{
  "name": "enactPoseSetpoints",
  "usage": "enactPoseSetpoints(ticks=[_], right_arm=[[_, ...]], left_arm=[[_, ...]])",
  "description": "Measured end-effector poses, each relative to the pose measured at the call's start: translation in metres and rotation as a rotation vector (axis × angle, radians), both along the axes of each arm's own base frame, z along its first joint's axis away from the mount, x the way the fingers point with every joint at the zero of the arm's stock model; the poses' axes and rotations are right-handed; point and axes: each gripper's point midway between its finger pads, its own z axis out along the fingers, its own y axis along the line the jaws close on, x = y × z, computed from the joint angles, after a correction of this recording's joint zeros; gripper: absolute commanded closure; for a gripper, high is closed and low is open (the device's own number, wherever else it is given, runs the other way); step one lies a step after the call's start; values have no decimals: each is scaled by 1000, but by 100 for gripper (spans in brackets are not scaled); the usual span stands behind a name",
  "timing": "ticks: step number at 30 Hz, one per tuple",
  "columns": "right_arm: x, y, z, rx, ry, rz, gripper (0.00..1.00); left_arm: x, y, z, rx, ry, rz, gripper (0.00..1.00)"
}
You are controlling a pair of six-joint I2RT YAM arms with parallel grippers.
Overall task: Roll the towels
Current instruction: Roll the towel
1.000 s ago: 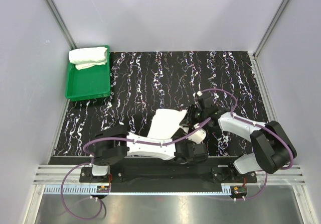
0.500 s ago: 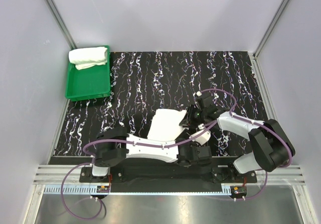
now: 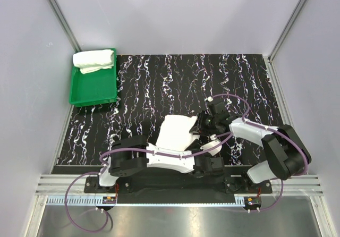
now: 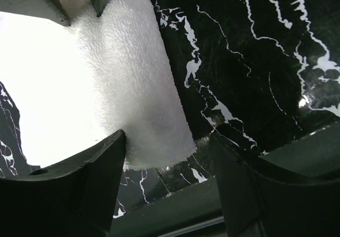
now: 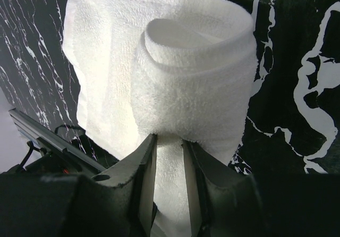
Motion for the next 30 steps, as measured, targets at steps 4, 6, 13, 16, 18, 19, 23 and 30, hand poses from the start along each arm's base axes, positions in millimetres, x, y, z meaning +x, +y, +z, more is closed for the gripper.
enactPoseSetpoints(ticks=[4, 6, 13, 16, 18, 19, 23, 30], right_arm=[[1, 1, 0, 1, -2, 0, 66], [2, 1, 0, 2, -2, 0, 66], [2, 1, 0, -6, -1, 4, 66], [3, -1, 3, -18, 0, 3, 65], [2, -3, 7, -31, 3, 5, 63], [2, -4, 10, -37, 0, 5, 62], [4, -11, 26, -82, -15, -1, 49], [22, -27, 67, -181, -107, -40, 29]], left_arm=[[3, 1, -4, -9, -4, 10, 41], [4, 2, -6, -21, -8, 16, 56], [12, 11, -6, -23, -24, 29, 74], [13, 11, -6, -34, -24, 32, 79], [13, 11, -6, -41, -22, 33, 80], [13, 11, -6, -47, -22, 34, 80], [12, 12, -5, -86, -9, 35, 86], [12, 12, -3, -134, 22, 41, 100]])
